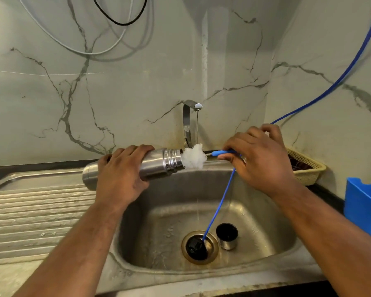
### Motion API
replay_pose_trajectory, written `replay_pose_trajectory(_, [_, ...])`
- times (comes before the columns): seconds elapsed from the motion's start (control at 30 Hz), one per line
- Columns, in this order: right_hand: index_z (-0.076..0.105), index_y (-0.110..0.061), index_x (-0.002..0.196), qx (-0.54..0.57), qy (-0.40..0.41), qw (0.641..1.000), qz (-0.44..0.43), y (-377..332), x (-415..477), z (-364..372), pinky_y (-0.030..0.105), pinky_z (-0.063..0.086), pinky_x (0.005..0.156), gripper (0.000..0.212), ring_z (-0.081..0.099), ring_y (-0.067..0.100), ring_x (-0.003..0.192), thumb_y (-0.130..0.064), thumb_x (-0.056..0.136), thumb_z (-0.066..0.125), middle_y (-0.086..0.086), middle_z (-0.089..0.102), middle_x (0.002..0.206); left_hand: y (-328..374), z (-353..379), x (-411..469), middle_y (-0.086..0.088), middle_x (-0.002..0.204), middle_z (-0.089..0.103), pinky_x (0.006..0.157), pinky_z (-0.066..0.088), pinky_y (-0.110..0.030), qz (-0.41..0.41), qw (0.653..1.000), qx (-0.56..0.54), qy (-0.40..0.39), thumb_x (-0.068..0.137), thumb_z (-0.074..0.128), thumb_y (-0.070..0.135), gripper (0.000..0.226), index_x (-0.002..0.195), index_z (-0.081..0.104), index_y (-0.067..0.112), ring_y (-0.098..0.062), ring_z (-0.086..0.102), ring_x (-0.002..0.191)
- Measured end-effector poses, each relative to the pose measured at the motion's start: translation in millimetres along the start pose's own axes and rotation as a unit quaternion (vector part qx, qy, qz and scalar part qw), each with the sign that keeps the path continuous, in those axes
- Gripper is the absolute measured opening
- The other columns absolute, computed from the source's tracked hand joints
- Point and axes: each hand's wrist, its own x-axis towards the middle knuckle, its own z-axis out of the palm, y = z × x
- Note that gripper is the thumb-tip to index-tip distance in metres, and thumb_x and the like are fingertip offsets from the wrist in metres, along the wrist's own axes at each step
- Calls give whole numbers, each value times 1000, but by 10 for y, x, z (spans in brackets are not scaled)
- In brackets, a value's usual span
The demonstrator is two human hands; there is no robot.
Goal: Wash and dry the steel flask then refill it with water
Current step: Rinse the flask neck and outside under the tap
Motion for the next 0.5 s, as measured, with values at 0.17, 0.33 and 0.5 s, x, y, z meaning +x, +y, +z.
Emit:
replay_pose_trajectory(0.17, [69,-29,80,78,-121,988,47,-294,-16,105,34,44,75,33,55,12,63,-40,103,48,-13,62,66,198,15,-9,5,121,65,104,40,-53,73,997,0,19,55,93,28,85,130,54,34,-22,60,111])
replay_pose_trajectory(0.33, [60,-40,102,191,-228,949,106,-238,-57,190,25,40,59,28,54,3,66,-63,98,45,-19,57,71,146,43,22,5,122,65,106,38,-53,60,998,20,5,55,95,28,87,131,54,35,-22,60,113])
replay_pose_trajectory(0.5, [67,-35,97,135,-92,986,29,-125,-5,45,17,32,69,11,40,-6,61,-43,89,71,-20,68,82,10,31,20,4,119,66,105,42,-53,21,1000,1,0,59,93,30,83,130,51,36,-23,62,110])
